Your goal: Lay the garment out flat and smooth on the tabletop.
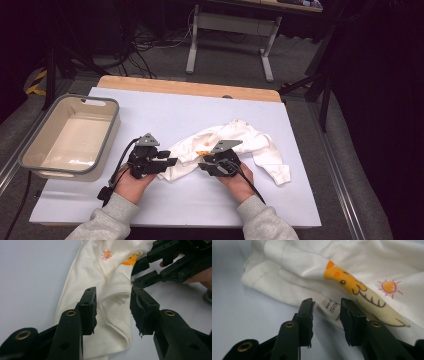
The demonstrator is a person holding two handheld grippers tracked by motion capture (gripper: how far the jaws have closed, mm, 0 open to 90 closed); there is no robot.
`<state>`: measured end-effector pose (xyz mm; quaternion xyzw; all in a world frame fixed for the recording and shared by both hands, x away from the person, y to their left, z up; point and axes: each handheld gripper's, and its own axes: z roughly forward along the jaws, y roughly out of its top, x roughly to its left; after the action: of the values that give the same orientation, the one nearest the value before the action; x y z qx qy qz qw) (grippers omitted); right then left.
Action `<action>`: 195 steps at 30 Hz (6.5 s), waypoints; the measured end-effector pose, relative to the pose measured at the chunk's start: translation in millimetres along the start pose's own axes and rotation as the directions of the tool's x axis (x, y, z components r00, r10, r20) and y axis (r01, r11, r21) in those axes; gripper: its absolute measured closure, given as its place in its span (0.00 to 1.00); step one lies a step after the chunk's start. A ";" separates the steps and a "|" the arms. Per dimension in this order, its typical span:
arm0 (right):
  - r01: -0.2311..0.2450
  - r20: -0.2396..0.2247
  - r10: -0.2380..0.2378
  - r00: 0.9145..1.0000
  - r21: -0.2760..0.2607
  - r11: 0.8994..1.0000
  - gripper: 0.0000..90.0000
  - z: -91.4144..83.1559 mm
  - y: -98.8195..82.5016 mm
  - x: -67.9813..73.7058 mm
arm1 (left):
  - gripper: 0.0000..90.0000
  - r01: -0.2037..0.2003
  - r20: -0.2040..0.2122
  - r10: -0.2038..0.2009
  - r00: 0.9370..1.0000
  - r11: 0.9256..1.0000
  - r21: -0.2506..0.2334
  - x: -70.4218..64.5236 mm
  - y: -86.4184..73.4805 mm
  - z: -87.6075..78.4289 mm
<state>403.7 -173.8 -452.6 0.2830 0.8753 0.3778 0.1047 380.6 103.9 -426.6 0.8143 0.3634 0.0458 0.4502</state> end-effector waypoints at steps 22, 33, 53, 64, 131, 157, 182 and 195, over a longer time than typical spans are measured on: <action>-0.007 0.023 0.007 1.000 -0.037 0.999 1.00 -38.1 -9.3 3.0 | 0.63 -0.005 0.018 0.005 1.000 1.000 -0.013 -1.5 1.0 -0.3; -0.045 0.060 0.048 0.997 -0.048 0.998 1.00 -86.5 -40.9 2.9 | 0.63 -0.020 0.044 0.020 0.999 1.000 -0.007 -8.7 5.7 7.4; -0.187 0.180 0.195 0.964 -0.057 0.981 1.00 -152.9 -105.0 -8.2 | 0.61 -0.055 0.060 0.054 0.997 0.998 0.009 -11.0 9.8 13.6; -0.270 0.240 0.267 0.933 -0.022 0.963 1.00 -170.4 -129.8 -23.3 | 0.58 -0.043 0.046 0.042 0.998 0.998 0.039 -7.0 3.0 15.4; -0.250 0.180 0.255 0.950 -0.048 0.967 0.58 -168.2 -114.3 -34.5 | 0.75 -0.124 0.053 0.118 0.992 0.983 0.134 -13.9 8.1 18.5; -0.266 0.278 0.266 0.923 -0.038 0.963 0.54 -142.9 -80.7 -88.0 | 0.54 -0.106 -0.038 0.114 0.993 0.979 0.174 14.2 57.3 67.4; -0.237 0.331 0.187 0.925 0.120 0.964 0.94 -136.0 -90.7 -81.8 | 0.99 -0.089 -0.096 0.121 0.988 0.955 0.284 26.4 44.9 58.6; -0.306 0.411 0.246 0.878 0.085 0.948 0.94 -184.0 -122.0 -92.6 | 0.98 -0.028 -0.185 0.083 0.979 0.959 0.282 40.3 24.3 21.4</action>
<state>355.6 -405.4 -415.9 0.4824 0.8120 0.2583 0.2032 432.1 106.4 -430.9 0.8709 0.3855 0.0863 0.2922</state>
